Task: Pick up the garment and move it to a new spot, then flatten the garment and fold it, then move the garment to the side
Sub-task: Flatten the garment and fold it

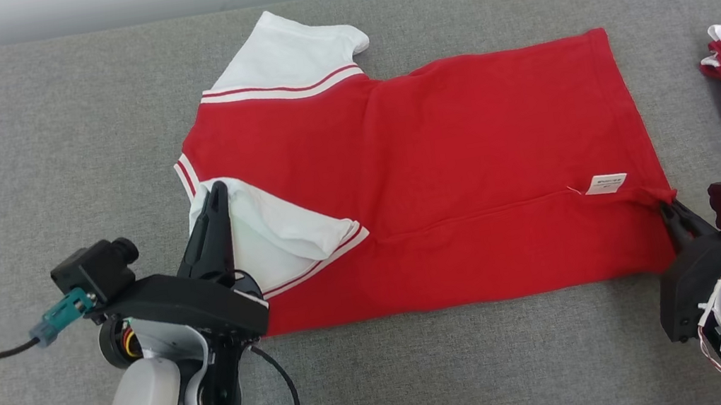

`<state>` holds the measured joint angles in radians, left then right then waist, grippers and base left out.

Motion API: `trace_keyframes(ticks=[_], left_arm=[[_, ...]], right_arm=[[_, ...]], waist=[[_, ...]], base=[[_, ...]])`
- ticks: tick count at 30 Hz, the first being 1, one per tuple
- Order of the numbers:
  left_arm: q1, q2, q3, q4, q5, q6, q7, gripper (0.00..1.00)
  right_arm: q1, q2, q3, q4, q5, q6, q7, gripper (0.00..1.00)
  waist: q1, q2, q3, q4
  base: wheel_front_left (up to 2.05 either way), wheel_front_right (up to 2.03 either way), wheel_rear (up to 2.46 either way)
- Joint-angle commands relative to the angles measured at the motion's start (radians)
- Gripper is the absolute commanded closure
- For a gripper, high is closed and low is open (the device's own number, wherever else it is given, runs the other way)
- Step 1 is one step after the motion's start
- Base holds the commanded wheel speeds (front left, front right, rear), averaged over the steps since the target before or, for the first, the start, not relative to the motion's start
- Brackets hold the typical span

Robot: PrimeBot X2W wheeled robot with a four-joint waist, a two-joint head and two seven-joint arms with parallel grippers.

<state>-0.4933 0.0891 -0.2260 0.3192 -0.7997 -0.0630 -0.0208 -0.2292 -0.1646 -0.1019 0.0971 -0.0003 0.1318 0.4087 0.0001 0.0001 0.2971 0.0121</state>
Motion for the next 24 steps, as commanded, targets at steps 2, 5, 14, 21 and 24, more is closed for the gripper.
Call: trace_keyframes(ticks=[2, 5, 14, 21, 24], left_arm=[[-0.033, 0.002, -0.009, 0.021, 0.019, -0.004, -0.013, 1.00], [-0.058, 0.003, -0.013, 0.041, 0.029, -0.006, -0.021, 1.00], [-0.106, 0.009, -0.022, 0.087, 0.050, -0.008, -0.042, 1.00], [-0.122, 0.027, -0.042, 0.154, 0.095, 0.003, -0.080, 0.00], [-0.098, 0.045, -0.045, 0.176, 0.117, 0.009, -0.114, 0.00]], right_arm=[[-0.013, 0.002, -0.008, 0.019, -0.007, -0.003, 0.007, 1.00], [-0.009, 0.006, -0.016, 0.027, -0.010, -0.003, 0.009, 1.00], [-0.018, 0.017, -0.027, 0.033, -0.018, -0.003, -0.002, 1.00], [-0.041, 0.052, -0.067, 0.041, -0.029, -0.003, -0.043, 0.00], [-0.043, 0.058, -0.076, 0.042, -0.033, -0.003, -0.051, 0.00]], waist=[[-0.0001, -0.0001, 0.002, 0.002], [-0.0001, -0.0001, 0.004, 0.000], [-0.0001, -0.0001, 0.008, -0.013], [-0.0001, -0.0001, 0.007, -0.014], [-0.0001, -0.0001, 0.000, -0.012]], base=[[0.00, 0.00, 0.00], [0.00, 0.00, 0.00], [0.00, 0.00, 0.00], [0.00, 0.00, 0.00], [0.00, 0.00, 0.00]])
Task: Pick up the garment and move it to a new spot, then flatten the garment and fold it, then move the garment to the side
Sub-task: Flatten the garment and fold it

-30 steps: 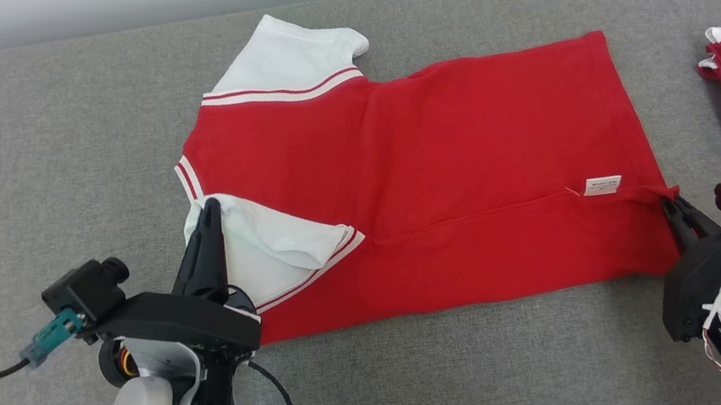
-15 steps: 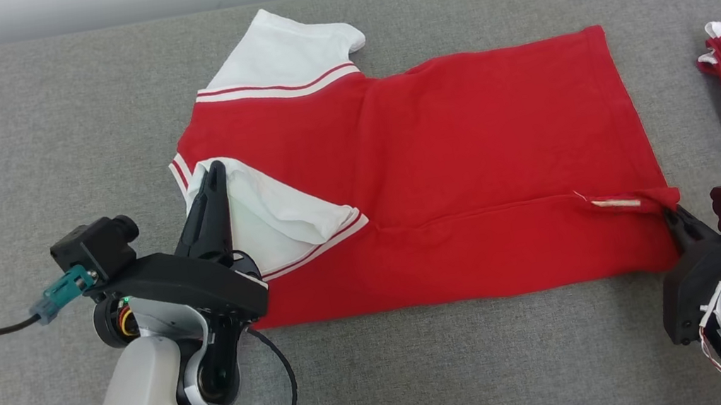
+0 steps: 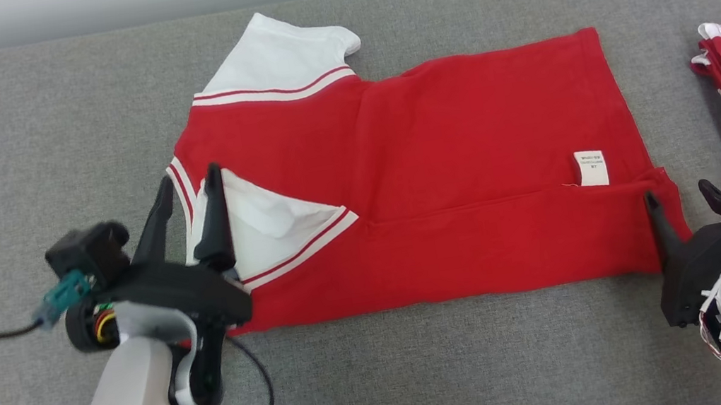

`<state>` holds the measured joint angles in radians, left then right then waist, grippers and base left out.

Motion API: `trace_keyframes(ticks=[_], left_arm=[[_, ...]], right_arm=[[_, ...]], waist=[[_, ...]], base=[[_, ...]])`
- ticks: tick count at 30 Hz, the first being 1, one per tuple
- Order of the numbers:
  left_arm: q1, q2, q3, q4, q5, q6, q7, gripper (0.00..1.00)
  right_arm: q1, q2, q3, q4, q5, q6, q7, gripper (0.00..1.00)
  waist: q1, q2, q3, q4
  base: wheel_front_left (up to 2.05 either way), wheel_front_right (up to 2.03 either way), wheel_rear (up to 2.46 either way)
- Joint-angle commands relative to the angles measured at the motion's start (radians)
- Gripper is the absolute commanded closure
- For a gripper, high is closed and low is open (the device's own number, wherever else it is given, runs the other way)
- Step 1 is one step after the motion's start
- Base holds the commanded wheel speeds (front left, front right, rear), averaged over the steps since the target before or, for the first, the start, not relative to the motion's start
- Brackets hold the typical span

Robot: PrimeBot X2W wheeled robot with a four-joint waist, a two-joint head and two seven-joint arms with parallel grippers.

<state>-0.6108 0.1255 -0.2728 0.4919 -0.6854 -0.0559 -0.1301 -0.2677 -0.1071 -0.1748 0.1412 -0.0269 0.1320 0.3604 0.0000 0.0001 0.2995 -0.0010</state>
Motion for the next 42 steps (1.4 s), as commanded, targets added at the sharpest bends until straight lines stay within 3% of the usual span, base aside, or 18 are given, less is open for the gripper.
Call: trace_keyframes(ticks=[1, 7, 13, 21, 26, 33, 34, 36, 37, 42], left_arm=[[0.031, 0.016, -0.002, 0.009, 0.013, 0.003, -0.015, 0.00], [0.118, 0.081, -0.013, -0.006, 0.069, 0.022, -0.065, 0.00], [0.245, 0.128, -0.034, -0.061, 0.093, 0.065, -0.014, 0.00], [0.303, 0.142, -0.064, -0.067, 0.112, 0.124, 0.068, 0.00], [0.298, 0.123, -0.074, -0.071, 0.082, 0.101, 0.094, 0.00], [0.285, 0.126, -0.076, -0.066, 0.078, 0.117, 0.113, 0.00], [0.283, 0.128, -0.074, -0.062, 0.077, 0.123, 0.118, 0.26], [0.282, 0.129, -0.065, -0.057, 0.065, 0.125, 0.122, 0.88], [0.285, 0.125, -0.064, -0.052, 0.057, 0.121, 0.129, 1.00], [0.281, 0.111, -0.075, -0.046, 0.046, 0.115, 0.123, 1.00]], right_arm=[[0.001, 0.003, -0.006, -0.005, -0.007, -0.003, -0.001, 0.00], [0.059, 0.015, -0.041, -0.051, 0.011, -0.003, 0.061, 0.00], [0.128, 0.026, -0.069, -0.138, 0.026, -0.003, 0.157, 0.00], [0.157, 0.039, -0.047, -0.175, 0.044, -0.003, 0.202, 0.00], [0.144, 0.037, -0.036, -0.176, 0.043, -0.003, 0.209, 0.00], [0.144, 0.038, -0.046, -0.168, 0.036, -0.003, 0.218, 0.00], [0.143, 0.038, -0.048, -0.163, 0.032, -0.003, 0.223, 0.00], [0.135, 0.038, -0.036, -0.145, 0.025, -0.003, 0.237, 0.00], [0.125, 0.034, -0.029, -0.135, 0.021, -0.003, 0.241, 0.00], [0.082, 0.025, -0.026, -0.081, 0.000, -0.003, 0.233, 0.00]], waist=[[0.0000, -0.0001, -0.005, 0.002], [0.0000, -0.0001, -0.028, 0.012], [0.0000, -0.0001, -0.043, 0.024], [0.0000, -0.0001, -0.047, 0.026], [0.0000, -0.0001, -0.042, 0.017], [0.0000, -0.0001, -0.037, 0.010], [0.0000, -0.0001, -0.036, 0.008], [0.0000, -0.0001, -0.033, 0.000], [0.0000, -0.0001, -0.030, -0.004], [0.0000, -0.0001, -0.018, -0.002]], base=[[0.00, 0.00, 0.00], [0.00, 0.00, 0.00], [0.00, 0.00, 0.00], [0.00, 0.00, 0.00], [0.00, 0.00, 0.00], [0.00, 0.00, 0.00], [0.00, 0.00, 0.00], [0.00, 0.00, 0.00], [0.00, 0.00, 0.00], [0.00, 0.00, 0.00]])
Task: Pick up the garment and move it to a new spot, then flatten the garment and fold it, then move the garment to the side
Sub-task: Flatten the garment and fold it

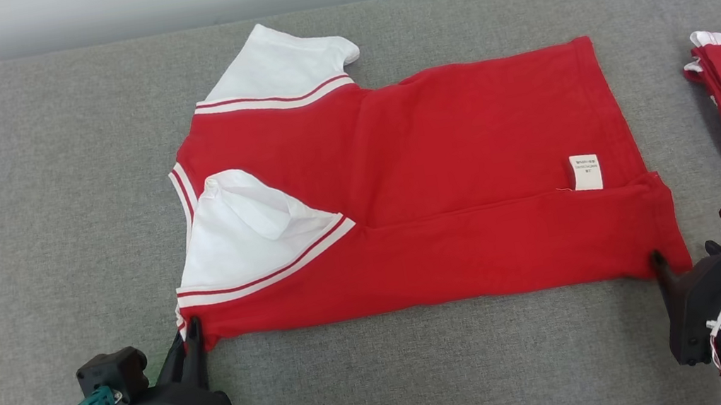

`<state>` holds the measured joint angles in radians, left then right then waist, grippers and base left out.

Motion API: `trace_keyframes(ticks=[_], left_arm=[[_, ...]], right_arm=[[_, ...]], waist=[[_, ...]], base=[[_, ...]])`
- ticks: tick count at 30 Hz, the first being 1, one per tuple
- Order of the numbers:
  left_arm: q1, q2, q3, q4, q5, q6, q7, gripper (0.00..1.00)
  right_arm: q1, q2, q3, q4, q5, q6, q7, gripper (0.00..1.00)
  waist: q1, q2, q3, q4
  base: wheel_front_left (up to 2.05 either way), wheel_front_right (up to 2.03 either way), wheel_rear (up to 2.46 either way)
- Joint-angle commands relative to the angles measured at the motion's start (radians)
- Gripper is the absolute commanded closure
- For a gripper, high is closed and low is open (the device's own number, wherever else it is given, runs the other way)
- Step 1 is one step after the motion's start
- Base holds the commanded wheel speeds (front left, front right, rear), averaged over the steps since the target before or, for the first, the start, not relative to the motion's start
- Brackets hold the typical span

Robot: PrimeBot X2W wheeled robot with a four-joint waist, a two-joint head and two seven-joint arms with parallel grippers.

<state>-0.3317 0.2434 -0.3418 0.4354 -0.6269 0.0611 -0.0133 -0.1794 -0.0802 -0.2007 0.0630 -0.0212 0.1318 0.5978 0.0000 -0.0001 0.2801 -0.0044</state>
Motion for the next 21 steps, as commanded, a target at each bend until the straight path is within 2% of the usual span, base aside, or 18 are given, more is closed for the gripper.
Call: trace_keyframes(ticks=[1, 6, 16, 17, 18, 19, 21], left_arm=[[0.002, -0.009, -0.007, 0.011, -0.014, -0.003, 0.004, 1.00], [-0.002, -0.015, -0.015, 0.023, -0.016, -0.008, 0.000, 1.00], [-0.011, -0.013, -0.019, 0.037, -0.020, -0.015, -0.019, 1.00], [-0.012, -0.013, -0.021, 0.038, -0.020, -0.015, -0.021, 1.00], [-0.013, -0.014, -0.022, 0.037, -0.020, -0.017, -0.022, 1.00], [-0.014, -0.014, -0.023, 0.037, -0.021, -0.020, -0.025, 1.00], [-0.013, -0.018, -0.027, 0.037, -0.027, -0.031, -0.030, 1.00]], right_arm=[[-0.011, -0.002, -0.001, 0.005, -0.008, -0.003, -0.003, 0.00], [-0.029, 0.000, -0.004, 0.061, -0.006, -0.003, 0.011, 0.00], [-0.051, 0.020, 0.051, 0.157, 0.074, 0.001, 0.033, 0.00], [-0.053, 0.020, 0.052, 0.160, 0.077, 0.001, 0.034, 0.56], [-0.057, 0.020, 0.052, 0.163, 0.080, 0.001, 0.033, 0.73], [-0.059, 0.019, 0.051, 0.164, 0.083, 0.001, 0.030, 1.00], [-0.062, 0.014, 0.046, 0.157, 0.082, 0.000, 0.014, 1.00]], waist=[[0.0000, 0.0001, 0.003, 0.003], [0.0000, 0.0001, 0.007, 0.013], [0.0000, 0.0001, 0.005, 0.021], [0.0000, 0.0001, 0.005, 0.022], [0.0000, 0.0001, 0.005, 0.022], [0.0000, 0.0001, 0.005, 0.022], [0.0000, 0.0001, 0.002, 0.022]], base=[[0.00, 0.00, 0.00], [0.00, 0.00, 0.00], [0.00, 0.00, 0.00], [0.00, 0.00, 0.00], [0.00, 0.00, 0.00], [0.00, 0.00, 0.00], [0.00, 0.00, 0.00]])
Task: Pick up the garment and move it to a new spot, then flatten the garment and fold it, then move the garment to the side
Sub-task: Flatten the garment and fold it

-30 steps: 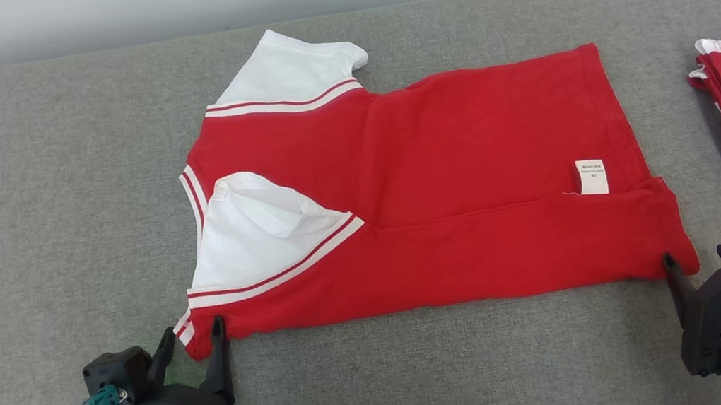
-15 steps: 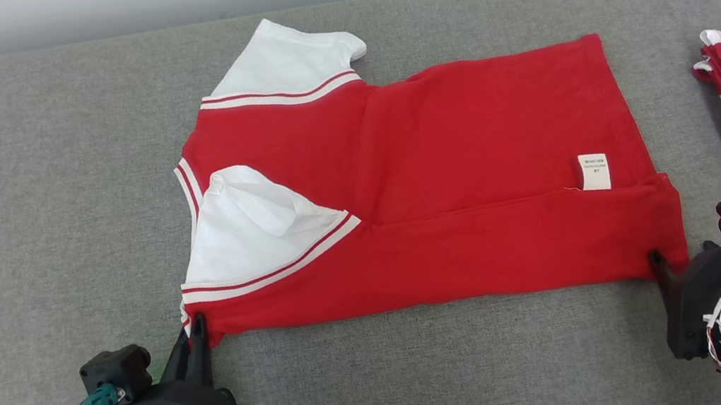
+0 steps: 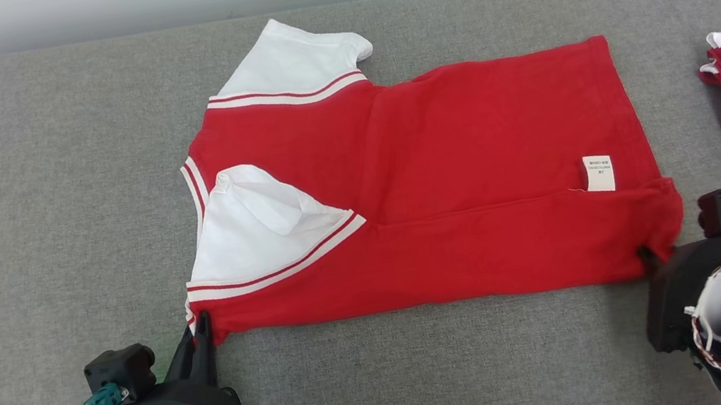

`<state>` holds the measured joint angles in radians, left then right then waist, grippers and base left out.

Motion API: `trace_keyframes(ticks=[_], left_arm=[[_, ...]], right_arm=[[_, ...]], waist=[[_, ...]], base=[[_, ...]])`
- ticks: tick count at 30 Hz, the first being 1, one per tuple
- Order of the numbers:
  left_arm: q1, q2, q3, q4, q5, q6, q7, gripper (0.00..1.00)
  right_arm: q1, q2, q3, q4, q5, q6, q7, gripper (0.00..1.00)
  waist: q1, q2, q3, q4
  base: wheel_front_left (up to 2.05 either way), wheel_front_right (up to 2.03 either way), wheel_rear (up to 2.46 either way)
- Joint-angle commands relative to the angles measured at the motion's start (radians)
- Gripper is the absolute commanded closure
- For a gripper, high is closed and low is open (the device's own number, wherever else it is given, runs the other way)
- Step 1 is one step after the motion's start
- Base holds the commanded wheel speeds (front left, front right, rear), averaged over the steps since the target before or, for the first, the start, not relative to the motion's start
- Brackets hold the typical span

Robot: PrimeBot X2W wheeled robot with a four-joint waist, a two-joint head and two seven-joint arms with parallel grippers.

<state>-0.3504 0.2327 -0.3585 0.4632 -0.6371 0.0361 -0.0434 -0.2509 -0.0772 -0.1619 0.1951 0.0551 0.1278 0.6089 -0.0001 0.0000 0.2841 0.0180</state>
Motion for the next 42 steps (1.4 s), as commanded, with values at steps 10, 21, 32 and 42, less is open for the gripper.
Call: trace_keyframes(ticks=[10, 21, 32, 42], left_arm=[[0.054, -0.007, 0.021, -0.005, -0.081, -0.047, 0.001, 1.00], [0.182, 0.025, 0.039, -0.152, -0.140, -0.041, 0.034, 1.00], [0.390, 0.059, 0.056, -0.397, -0.182, 0.060, 0.113, 1.00], [0.509, 0.105, 0.062, -0.516, -0.175, 0.133, 0.161, 1.00]], right_arm=[[0.045, 0.007, -0.038, -0.017, 0.047, 0.003, -0.022, 1.00], [0.173, 0.019, -0.095, -0.178, 0.133, 0.003, 0.028, 1.00], [0.331, 0.026, -0.129, -0.335, 0.179, 0.003, 0.161, 1.00], [0.430, 0.027, -0.132, -0.362, 0.234, 0.003, 0.190, 1.00]], waist=[[0.0001, 0.0000, -0.056, -0.005], [0.0001, 0.0000, -0.102, 0.008], [0.0001, 0.0000, -0.108, 0.010], [0.0001, 0.0000, -0.124, 0.021]], base=[[0.00, 0.00, 0.00], [0.00, 0.00, 0.00], [0.00, 0.00, 0.00], [0.00, 0.00, 0.00]])
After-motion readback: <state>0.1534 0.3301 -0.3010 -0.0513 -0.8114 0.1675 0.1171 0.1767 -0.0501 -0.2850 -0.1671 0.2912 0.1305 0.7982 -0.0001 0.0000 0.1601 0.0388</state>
